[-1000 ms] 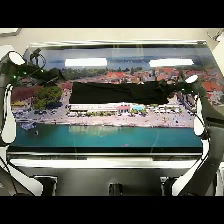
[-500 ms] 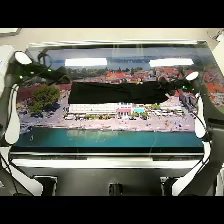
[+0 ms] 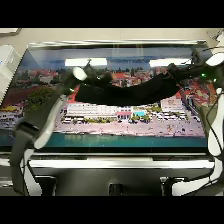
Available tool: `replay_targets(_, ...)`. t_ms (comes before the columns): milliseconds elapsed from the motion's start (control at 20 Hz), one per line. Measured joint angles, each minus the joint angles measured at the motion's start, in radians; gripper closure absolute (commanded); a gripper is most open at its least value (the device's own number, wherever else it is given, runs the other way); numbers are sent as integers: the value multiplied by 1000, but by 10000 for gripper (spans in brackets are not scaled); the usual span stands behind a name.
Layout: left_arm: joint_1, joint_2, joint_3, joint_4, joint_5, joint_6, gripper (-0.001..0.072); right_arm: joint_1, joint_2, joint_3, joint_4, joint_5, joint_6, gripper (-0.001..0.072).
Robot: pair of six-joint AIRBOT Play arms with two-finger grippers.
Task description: Fold the clothes and pants, and hang the long-sleeved shirts on hangers.
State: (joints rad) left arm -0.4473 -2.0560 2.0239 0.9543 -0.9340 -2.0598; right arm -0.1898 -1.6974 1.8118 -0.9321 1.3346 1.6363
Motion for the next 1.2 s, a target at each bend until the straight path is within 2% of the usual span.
replay_targets(200, -163, -87, 0, -132, 153, -64, 694, 0, 104, 0, -15, 78, 32, 679)
replay_targets(400, -275, -150, 0, -273, 268, -89, 694, 0, 183, 0, -22, 147, 68, 679)
replay_targets(650, -320, -178, 10, -360, 304, -68, 694, 0, 227, 0, -24, 173, 93, 679)
replay_targets(850, -224, -129, 16, -365, 140, 12, 694, 11, 234, 0, -26, 165, 120, 679)
replay_targets(1200, 95, 123, 18, -128, -235, 135, 693, 219, 149, 0, -115, 54, 256, 679)
